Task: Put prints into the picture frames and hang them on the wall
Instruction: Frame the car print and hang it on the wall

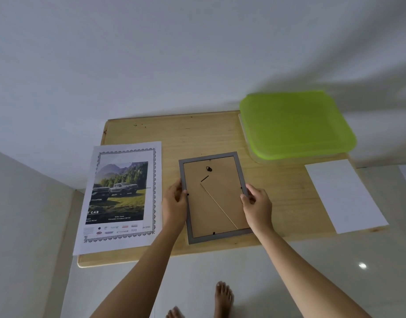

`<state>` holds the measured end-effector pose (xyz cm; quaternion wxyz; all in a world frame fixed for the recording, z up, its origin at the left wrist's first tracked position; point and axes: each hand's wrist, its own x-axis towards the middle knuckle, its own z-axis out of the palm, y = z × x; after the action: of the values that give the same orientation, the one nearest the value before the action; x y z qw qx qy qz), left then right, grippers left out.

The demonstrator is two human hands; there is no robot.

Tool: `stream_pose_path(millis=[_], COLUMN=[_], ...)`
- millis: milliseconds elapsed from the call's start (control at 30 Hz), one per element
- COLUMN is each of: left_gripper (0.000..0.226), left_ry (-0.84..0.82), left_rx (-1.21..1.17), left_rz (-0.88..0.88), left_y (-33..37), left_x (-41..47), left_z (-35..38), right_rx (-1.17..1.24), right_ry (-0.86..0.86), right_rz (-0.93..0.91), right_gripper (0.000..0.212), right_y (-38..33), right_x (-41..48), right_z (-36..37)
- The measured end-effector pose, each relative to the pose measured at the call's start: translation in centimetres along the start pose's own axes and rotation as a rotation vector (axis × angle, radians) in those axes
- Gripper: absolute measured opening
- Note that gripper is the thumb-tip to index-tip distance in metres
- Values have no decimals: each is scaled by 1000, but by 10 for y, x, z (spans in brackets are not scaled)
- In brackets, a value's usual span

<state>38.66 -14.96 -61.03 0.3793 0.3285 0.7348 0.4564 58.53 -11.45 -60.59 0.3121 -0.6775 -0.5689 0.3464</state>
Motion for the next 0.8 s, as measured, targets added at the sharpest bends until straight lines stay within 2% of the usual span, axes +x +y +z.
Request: stream_pose_path(millis=[433,567,800], left_gripper=[41,39,44], left_ry=[-22,54,87], left_rx=[281,316,410], left_rz=[106,135,195], left_y=[-8,-15,-19], left_x=[6,-6,-18], left_z=[-5,-5,-3], right_rx=[-78,-98,-126], right_ry=[5,21,95], right_rz=[-45,-68,-135], right_gripper=[38,34,26], right_y=[1,2,4], right_x=[-4,-6,2], right_z=[4,3,13])
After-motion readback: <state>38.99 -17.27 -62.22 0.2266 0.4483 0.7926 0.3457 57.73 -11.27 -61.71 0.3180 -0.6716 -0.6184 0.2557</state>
